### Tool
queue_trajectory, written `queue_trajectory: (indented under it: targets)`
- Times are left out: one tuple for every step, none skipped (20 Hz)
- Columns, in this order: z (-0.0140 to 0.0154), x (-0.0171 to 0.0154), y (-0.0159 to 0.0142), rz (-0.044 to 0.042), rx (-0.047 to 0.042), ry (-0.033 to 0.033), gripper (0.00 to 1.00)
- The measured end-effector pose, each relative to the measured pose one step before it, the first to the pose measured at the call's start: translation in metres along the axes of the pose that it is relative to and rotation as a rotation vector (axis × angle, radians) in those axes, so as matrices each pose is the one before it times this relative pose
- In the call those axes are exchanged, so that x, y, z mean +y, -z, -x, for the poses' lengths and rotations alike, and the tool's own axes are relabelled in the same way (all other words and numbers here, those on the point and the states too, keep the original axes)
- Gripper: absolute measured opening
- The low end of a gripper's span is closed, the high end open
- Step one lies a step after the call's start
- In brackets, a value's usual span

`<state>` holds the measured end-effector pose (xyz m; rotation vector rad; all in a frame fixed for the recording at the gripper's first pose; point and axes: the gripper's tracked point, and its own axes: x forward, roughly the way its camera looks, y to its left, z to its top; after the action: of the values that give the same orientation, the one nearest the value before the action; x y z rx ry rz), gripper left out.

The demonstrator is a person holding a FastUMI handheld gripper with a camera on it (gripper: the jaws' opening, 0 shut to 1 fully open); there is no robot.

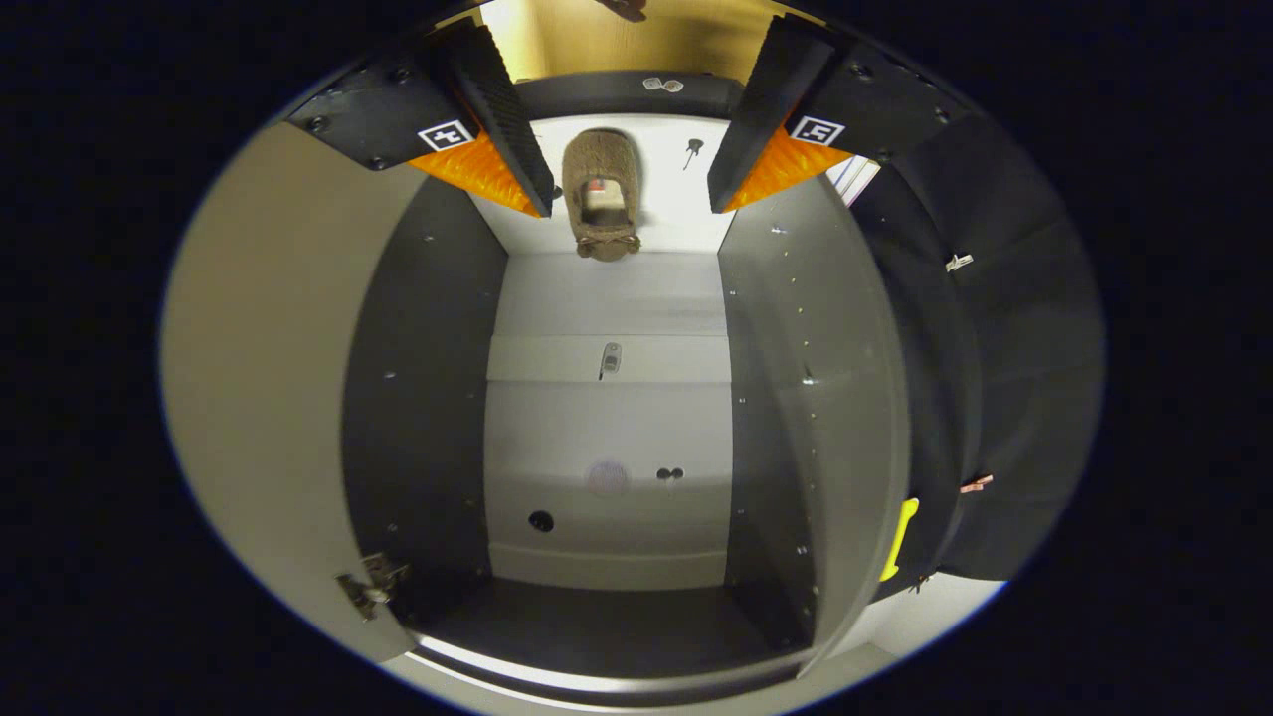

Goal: Open the shoe cabinet door, grab the shoes and put them into the shoe cabinet, then close the shoe cabinet door.

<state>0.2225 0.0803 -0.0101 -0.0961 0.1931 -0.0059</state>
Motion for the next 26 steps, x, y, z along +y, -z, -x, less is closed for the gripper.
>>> queue_trajectory:
  targets:
    - [0.01572, -0.00319, -0.00258, -0.00822, -0.02323, 0.00589, 0.99]
    - [0.01562, -0.00184, -0.00108, -0.01276, -0.01973, -0.00383, 0.99]
    - [0.01471, 0.00012, -0.00044, -0.01425, -0.01872, -0.00787, 0.99]
    - [0.01279, -0.00129, 0.00040, -0.00962, -0.02357, -0.00471, 0.98]
    - [0.01361, -0.00249, 0.00030, -0.00381, -0.01953, -0.00058, 0.98]
    - [0.01339, -0.00292, 0.00373, 0.00055, -0.00934, 0.00540, 0.98]
    - [0.01349, -0.00353, 0.00425, 0.00032, -0.00392, 0.00822, 0.98]
    - [0.01393, -0.00243, 0.00404, -0.00222, -0.00958, 0.00625, 0.98]
    - [0.01253, -0.00096, 0.00216, -0.00800, -0.01173, -0.00275, 0.98]
    - [0.01177, 0.00052, -0.00022, -0.00809, -0.01763, 0.00201, 0.99]
    - [0.01557, 0.00229, -0.00041, -0.00658, -0.00873, -0.00230, 0.98]
    - [0.01314, -0.00112, 0.00174, -0.00154, -0.00427, -0.00042, 0.98]
    - [0.01309, -0.00432, 0.00053, 0.00466, -0.00364, 0.00707, 0.98]
    - [0.01248, -0.00555, -0.00099, 0.00056, -0.01027, 0.01265, 0.99]
    - [0.01309, -0.00705, -0.00238, -0.00483, -0.00921, 0.01724, 0.98]
    - [0.01311, -0.00840, -0.00178, -0.01076, -0.00842, 0.01881, 0.98]
    - [0.01257, -0.00897, -0.00094, -0.01046, -0.00295, 0.02177, 0.98]
    - [0.01177, -0.01116, 0.00101, -0.00683, 0.00218, 0.02524, 0.98]
    - [0.01199, -0.01205, -0.00002, -0.00270, 0.00221, 0.02589, 0.98]
    - [0.00850, -0.01206, -0.00073, -0.00212, -0.00078, 0.02271, 0.98]
    - [0.00965, -0.01135, -0.00082, -0.00269, 0.00033, 0.01911, 0.98]
    - [0.00778, -0.01125, -0.00035, -0.00371, 0.00190, 0.01443, 0.98]
    - [0.00720, -0.01157, 0.00009, -0.00388, 0.00599, 0.01372, 0.98]
    - [0.00407, -0.00957, 0.00188, -0.00732, 0.00466, 0.00517, 0.98]
    - [0.00323, -0.01005, -0.00003, -0.00576, -0.00026, 0.00665, 0.98]
    - [0.00113, -0.01225, -0.00090, -0.00190, -0.00336, 0.00533, 0.98]
